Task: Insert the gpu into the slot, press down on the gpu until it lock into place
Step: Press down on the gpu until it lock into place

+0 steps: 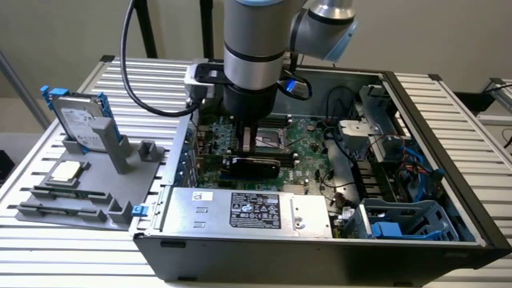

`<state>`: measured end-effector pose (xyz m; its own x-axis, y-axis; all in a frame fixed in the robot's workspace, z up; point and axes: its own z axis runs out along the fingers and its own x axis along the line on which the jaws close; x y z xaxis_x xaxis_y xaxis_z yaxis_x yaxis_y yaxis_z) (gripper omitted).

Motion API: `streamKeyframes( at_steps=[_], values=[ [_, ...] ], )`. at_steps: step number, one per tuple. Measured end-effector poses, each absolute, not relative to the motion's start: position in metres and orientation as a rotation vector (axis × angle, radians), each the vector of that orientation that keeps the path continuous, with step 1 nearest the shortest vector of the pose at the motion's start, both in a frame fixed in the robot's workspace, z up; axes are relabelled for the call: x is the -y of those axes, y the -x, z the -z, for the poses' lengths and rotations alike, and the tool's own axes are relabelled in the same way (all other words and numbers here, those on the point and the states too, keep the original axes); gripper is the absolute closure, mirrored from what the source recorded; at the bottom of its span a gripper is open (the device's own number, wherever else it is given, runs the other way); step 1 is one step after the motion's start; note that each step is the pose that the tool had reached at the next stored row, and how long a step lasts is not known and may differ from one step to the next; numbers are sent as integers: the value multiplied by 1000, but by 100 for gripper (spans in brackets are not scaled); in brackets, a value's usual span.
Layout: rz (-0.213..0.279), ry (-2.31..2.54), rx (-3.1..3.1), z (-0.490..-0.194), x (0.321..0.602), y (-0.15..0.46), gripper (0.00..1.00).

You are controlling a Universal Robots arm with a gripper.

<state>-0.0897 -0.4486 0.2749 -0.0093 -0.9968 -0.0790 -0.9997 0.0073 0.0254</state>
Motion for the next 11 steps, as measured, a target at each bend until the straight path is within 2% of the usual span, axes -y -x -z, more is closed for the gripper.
streamKeyframes(
  at_steps=[11],
  values=[
    [-107, 2187, -2205, -269, 447, 90, 89]
  ],
)
